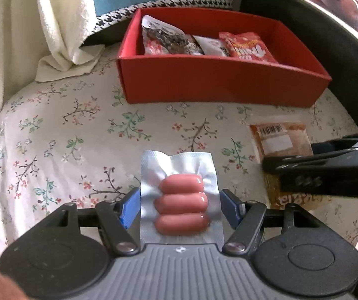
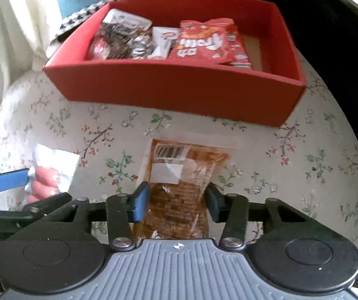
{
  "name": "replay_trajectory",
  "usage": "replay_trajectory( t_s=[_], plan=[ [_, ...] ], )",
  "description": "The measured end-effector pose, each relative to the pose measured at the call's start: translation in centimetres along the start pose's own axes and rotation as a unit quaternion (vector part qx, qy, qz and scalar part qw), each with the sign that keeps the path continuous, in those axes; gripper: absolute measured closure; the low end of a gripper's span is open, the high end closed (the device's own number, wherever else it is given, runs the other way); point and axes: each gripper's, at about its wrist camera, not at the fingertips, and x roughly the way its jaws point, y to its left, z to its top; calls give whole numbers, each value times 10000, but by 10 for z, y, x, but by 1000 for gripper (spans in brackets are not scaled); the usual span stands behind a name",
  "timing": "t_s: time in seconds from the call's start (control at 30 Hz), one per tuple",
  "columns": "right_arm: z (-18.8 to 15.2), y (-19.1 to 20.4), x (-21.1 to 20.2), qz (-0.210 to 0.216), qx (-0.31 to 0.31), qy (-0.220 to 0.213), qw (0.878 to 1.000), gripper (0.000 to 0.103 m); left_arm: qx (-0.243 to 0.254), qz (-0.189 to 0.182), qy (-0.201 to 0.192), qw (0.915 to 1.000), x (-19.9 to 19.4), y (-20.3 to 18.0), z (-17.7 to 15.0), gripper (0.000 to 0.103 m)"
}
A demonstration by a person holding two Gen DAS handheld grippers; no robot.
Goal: Organize snacks
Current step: 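Lift both held packs and carry them over the red box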
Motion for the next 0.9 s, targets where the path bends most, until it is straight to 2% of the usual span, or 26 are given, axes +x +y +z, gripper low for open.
replay_trajectory(
  t_s=[0.17, 0.37, 0.4, 0.47, 0.5, 0.53, 0.57, 0.63, 0.7, 0.73, 0.77, 0.87, 0.9],
  plan=[
    [-1, -2, -12, 151, 15, -197, 9997, 66, -61, -37, -185, 9998, -10, 2, 5, 42],
    [3, -2, -17, 238, 32, -270, 9993, 66, -97, -5, -294, 9995, -14, 3, 9, 42],
    [2, 0, -14, 173, -9, -233, 9996, 63, -122, -4, -304, 9995, -14, 4, 9, 42],
    [2, 3, -6, 30, -114, -116, 9999, 45, -171, 14, -307, 9994, -14, 7, 10, 42],
    [2, 5, -2, -31, -129, -100, 9999, 42, -192, 25, -297, 9994, -13, 8, 10, 42],
    [3, 8, 1, -67, -170, -92, 9998, 35, -204, 28, -288, 9994, -13, 8, 9, 42],
    [3, 11, 4, -98, -211, -62, 9997, 24, -213, 27, -279, 9994, -12, 9, 9, 42],
    [3, 16, 10, -177, -267, 3, 9995, 18, -202, 36, -265, 9994, -11, 9, 8, 42],
    [0, 25, 17, -257, -507, 112, 9983, 17, -197, 40, -245, 9995, -10, 9, 8, 42],
    [-3, 27, 18, -363, -629, 27, 9974, 18, -198, 38, -232, 9995, -10, 9, 8, 42],
    [-5, 28, 17, -371, -700, 0, 9969, 25, -201, 37, -219, 9996, -9, 10, 7, 42],
    [-12, 25, 7, -182, -813, 141, 9964, 44, -236, 53, -199, 9995, -9, 13, 7, 42],
    [-15, 22, 4, -162, -822, 156, 9964, 45, -262, 49, -191, 9995, -9, 15, 6, 42]
  ],
)
